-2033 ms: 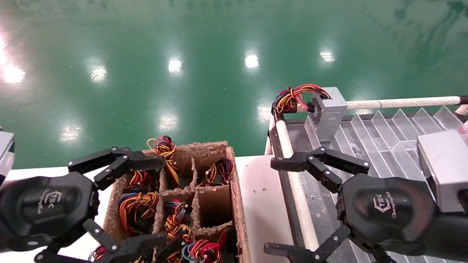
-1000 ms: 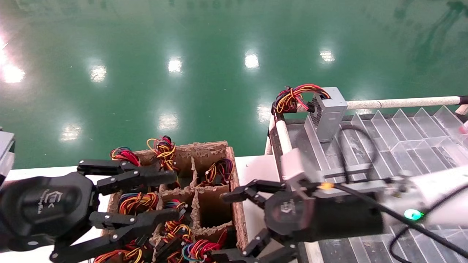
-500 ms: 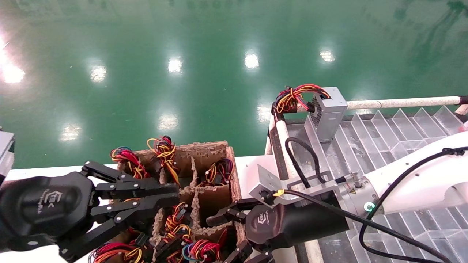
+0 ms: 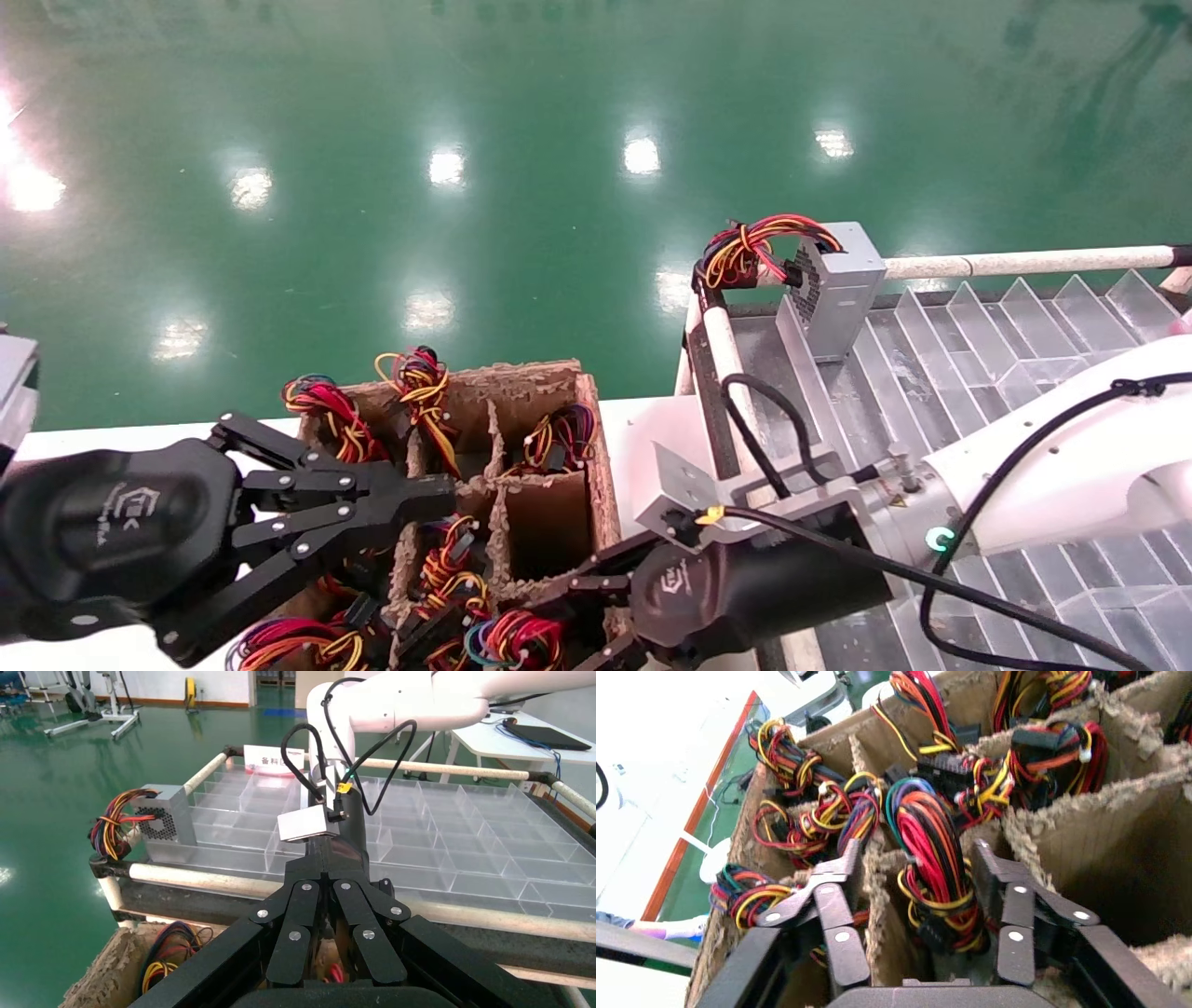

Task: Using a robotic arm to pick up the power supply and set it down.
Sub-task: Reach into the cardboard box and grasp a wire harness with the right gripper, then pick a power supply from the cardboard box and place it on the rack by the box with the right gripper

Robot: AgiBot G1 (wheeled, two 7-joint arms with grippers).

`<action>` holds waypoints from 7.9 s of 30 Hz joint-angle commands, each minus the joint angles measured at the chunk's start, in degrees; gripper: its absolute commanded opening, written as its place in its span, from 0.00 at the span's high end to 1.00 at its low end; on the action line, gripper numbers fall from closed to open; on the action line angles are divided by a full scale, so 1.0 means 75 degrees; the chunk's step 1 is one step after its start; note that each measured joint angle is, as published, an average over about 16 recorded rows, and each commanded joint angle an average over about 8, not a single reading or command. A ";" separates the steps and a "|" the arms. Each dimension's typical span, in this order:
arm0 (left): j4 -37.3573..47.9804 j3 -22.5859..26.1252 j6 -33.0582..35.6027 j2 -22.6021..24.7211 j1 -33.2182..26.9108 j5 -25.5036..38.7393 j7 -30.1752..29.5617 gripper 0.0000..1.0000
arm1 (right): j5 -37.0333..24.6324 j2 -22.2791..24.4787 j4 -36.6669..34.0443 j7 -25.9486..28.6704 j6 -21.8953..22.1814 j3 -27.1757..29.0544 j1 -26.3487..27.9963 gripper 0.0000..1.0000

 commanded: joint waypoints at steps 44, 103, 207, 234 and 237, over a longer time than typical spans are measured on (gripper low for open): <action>0.0000 0.0000 0.0000 0.0000 0.0000 0.0000 0.0000 1.00 | 0.2241 0.2113 0.2115 -0.0234 0.0939 -0.0462 0.2005 1.00; 0.0000 0.0001 0.0000 0.0000 0.0000 -0.0001 0.0000 1.00 | 0.0903 0.5796 0.4431 0.0300 0.5083 0.0001 0.1729 1.00; 0.0000 0.0002 -0.0001 -0.0001 -0.0001 -0.0001 0.0001 1.00 | 0.2143 0.0416 -0.4436 -0.5163 0.2837 0.0762 0.1807 1.00; 0.0000 0.0002 -0.0001 -0.0001 -0.0001 -0.0002 0.0001 1.00 | 0.1890 0.0389 -0.4569 -0.4855 0.2679 0.0581 0.1930 0.00; 0.0000 0.0002 -0.0001 -0.0001 -0.0001 -0.0002 0.0001 1.00 | 0.1767 0.0392 -0.4528 -0.4799 0.2689 0.0499 0.2079 0.00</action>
